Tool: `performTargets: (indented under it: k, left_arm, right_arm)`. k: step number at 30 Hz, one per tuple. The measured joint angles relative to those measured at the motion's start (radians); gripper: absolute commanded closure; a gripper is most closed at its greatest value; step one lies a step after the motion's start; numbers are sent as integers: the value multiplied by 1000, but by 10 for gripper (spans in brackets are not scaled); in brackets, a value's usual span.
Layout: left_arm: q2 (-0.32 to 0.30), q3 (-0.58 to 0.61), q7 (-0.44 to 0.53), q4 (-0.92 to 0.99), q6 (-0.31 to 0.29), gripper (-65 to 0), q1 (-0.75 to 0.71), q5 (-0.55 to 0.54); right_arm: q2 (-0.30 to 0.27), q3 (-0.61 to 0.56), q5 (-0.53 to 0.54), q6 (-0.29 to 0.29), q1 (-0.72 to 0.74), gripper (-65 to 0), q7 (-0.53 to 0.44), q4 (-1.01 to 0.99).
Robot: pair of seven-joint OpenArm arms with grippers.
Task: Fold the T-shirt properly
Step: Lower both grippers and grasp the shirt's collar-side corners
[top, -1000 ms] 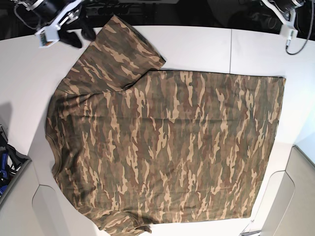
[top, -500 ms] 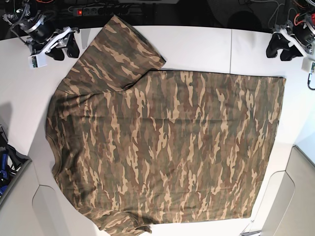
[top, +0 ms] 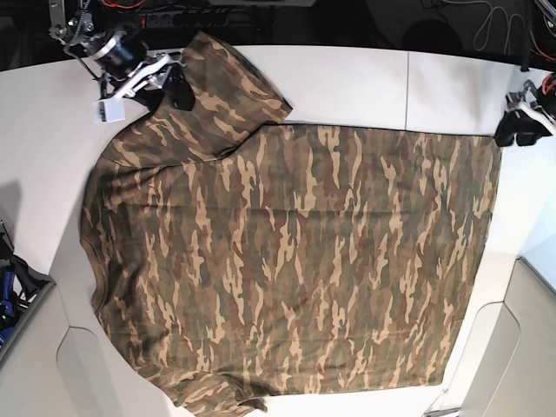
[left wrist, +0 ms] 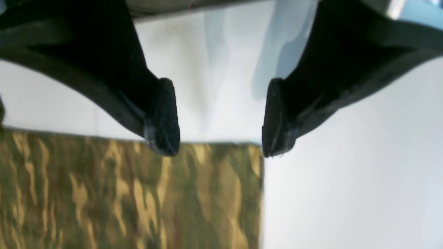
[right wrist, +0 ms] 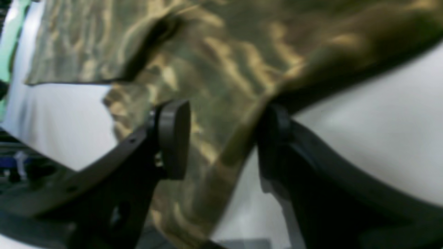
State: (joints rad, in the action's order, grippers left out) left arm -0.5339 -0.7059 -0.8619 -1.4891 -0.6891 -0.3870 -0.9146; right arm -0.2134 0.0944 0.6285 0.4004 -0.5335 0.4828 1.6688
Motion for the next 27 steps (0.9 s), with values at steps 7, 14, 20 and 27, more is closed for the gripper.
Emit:
performTargets:
  k: [7, 14, 20, 27]
  left_arm:
    - [-74, 133, 92, 205, 0, -402, 126, 103]
    - [-84, 282, 184, 336, -6, -402, 218, 144]
    - [-87, 351, 164, 333, -8, -401, 222, 117]
    - [-95, 354, 5, 331, -19, -389, 227, -1]
  right_arm:
    - [14, -4, 0, 0, 5, -310, 1, -2]
    - [14, -4, 0, 0, 2, -310, 0, -2]
    - [17, -4, 0, 0, 2, -309, 1, -2]
    - [17, -4, 0, 45, 2, -308, 6, -4]
